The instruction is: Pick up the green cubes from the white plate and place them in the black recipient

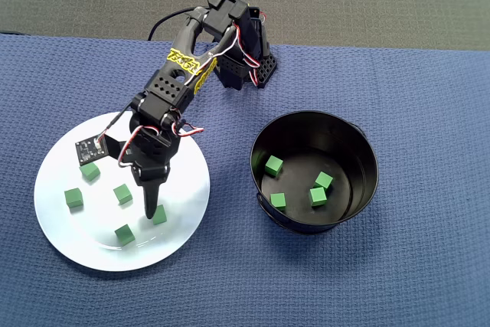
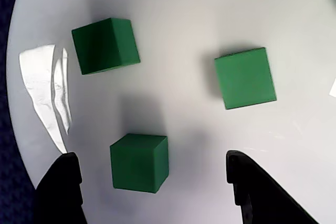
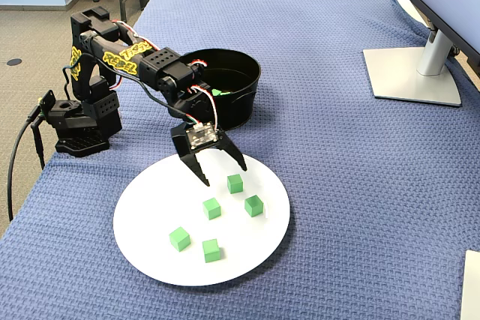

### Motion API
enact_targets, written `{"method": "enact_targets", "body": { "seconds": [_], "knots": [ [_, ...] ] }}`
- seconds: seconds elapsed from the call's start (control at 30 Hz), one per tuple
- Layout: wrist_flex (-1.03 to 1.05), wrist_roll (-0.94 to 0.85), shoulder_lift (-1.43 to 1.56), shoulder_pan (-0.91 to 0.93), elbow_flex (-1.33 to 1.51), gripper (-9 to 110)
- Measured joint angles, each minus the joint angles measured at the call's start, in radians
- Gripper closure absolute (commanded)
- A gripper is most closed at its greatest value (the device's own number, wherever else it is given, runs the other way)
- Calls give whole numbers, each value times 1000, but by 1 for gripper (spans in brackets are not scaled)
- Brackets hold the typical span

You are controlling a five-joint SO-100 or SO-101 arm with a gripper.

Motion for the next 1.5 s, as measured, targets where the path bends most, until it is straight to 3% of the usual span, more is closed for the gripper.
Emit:
{"method": "enact_targets", "body": {
  "seconds": [1.3, 1.4, 1.5],
  "knots": [
    [0, 106, -176, -98, -115, 82],
    [0, 106, -184, -101, -115, 85],
    [0, 110, -184, -101, -117, 100]
  ]
}}
